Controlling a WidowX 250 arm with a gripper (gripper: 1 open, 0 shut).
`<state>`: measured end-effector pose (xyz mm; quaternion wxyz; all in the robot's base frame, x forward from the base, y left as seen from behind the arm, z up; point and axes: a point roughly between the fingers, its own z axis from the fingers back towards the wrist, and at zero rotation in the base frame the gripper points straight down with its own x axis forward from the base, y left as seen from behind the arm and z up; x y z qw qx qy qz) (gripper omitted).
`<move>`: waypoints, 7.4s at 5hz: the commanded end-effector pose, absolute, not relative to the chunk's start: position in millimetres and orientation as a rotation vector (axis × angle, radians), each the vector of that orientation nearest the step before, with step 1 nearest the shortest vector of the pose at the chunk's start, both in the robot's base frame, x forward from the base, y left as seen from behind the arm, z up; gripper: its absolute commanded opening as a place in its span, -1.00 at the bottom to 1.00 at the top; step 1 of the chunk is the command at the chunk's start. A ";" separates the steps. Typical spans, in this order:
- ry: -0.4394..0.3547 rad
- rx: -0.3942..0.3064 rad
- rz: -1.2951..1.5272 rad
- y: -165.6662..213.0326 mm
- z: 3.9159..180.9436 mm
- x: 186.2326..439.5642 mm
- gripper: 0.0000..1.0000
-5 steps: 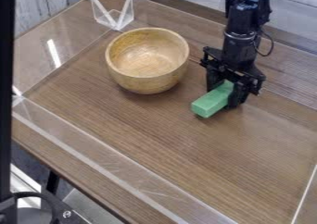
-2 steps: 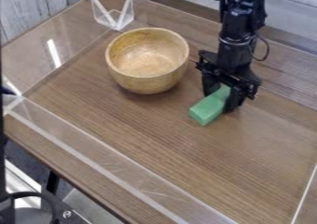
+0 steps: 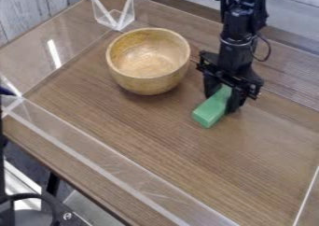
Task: Remove the green block from inside the brown bowl and put it on the table
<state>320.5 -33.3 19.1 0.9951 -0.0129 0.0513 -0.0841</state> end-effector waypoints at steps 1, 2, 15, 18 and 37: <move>0.095 -0.018 -0.169 -30.9 27.5 323.0 -1.00; 0.106 -0.014 -0.172 -28.6 27.0 324.3 -1.00; -0.120 0.022 -0.067 -7.0 122.3 301.9 1.00; -0.110 0.055 -0.142 -1.7 109.0 309.4 1.00; -0.069 0.049 -0.227 -9.1 107.6 312.8 1.00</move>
